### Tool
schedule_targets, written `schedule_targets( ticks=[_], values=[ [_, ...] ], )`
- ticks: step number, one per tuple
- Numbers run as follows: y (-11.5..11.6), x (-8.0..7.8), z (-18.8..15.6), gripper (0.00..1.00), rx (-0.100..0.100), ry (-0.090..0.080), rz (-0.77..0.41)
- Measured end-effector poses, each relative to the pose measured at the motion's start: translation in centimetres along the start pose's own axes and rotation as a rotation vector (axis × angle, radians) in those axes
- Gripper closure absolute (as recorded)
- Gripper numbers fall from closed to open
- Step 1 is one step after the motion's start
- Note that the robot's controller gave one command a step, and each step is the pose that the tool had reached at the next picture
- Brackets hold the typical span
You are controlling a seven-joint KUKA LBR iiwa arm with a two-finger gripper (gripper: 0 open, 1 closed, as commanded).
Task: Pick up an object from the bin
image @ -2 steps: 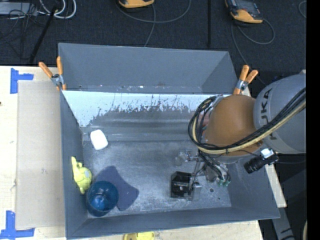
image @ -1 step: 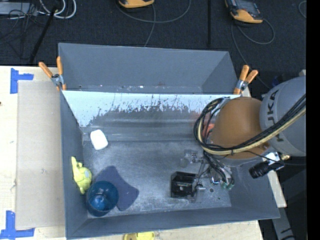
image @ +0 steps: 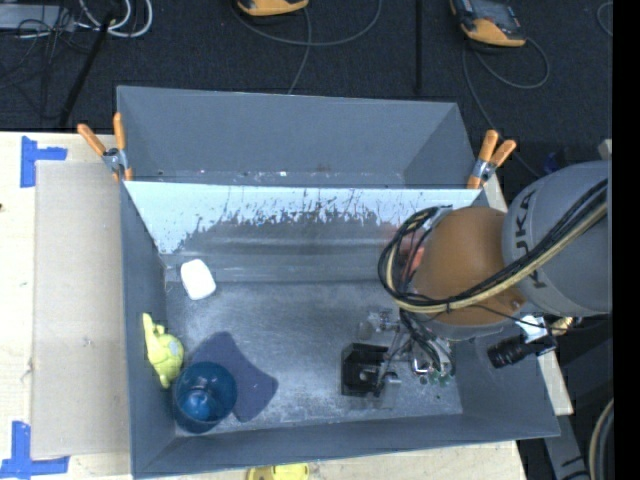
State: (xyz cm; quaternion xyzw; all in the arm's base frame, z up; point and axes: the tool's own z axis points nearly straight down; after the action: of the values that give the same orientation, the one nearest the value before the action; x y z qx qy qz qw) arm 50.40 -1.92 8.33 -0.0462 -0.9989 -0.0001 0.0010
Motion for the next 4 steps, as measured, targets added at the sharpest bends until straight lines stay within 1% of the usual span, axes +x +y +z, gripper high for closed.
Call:
schedule_targets(
  ticks=[1, 2, 3, 4],
  values=[
    [-0.1, 0.3, 1.3, 1.0, -0.001, -0.003, -0.01],
    [-0.1, 0.3, 1.3, 1.0, -0.001, -0.003, -0.01],
    [-0.1, 0.5, 0.8, 1.0, -0.001, 0.003, -0.009],
    [-0.2, 0.6, -1.3, 1.0, 0.0, 0.008, -0.009]
  ],
)
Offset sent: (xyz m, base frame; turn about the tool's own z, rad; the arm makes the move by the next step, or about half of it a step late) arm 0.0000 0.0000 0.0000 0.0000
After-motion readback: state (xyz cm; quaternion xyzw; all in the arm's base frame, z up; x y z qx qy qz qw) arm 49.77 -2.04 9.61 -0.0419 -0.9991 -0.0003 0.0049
